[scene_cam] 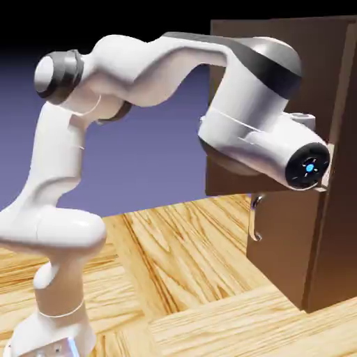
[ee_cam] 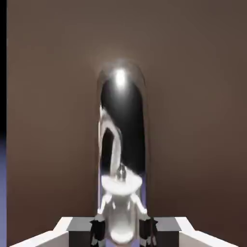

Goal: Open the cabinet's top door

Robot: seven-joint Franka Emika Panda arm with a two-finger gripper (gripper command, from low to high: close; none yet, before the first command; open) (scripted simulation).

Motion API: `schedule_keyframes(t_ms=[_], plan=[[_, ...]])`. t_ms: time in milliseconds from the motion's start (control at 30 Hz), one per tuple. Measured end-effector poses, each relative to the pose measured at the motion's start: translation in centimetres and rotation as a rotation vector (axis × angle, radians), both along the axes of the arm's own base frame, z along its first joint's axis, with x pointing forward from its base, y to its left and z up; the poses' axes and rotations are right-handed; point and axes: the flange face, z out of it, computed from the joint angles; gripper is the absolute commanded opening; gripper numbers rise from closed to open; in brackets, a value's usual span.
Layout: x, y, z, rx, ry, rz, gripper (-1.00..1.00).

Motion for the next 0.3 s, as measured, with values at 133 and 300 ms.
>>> schedule_keyframes(t_ms=[133,300], plan=[[0.6,-1.2,0.0,-0.001,0.000,0.052,-1.00],[0.9,-2.2,-0.1,0.004,0.001,0.082,-1.00]])
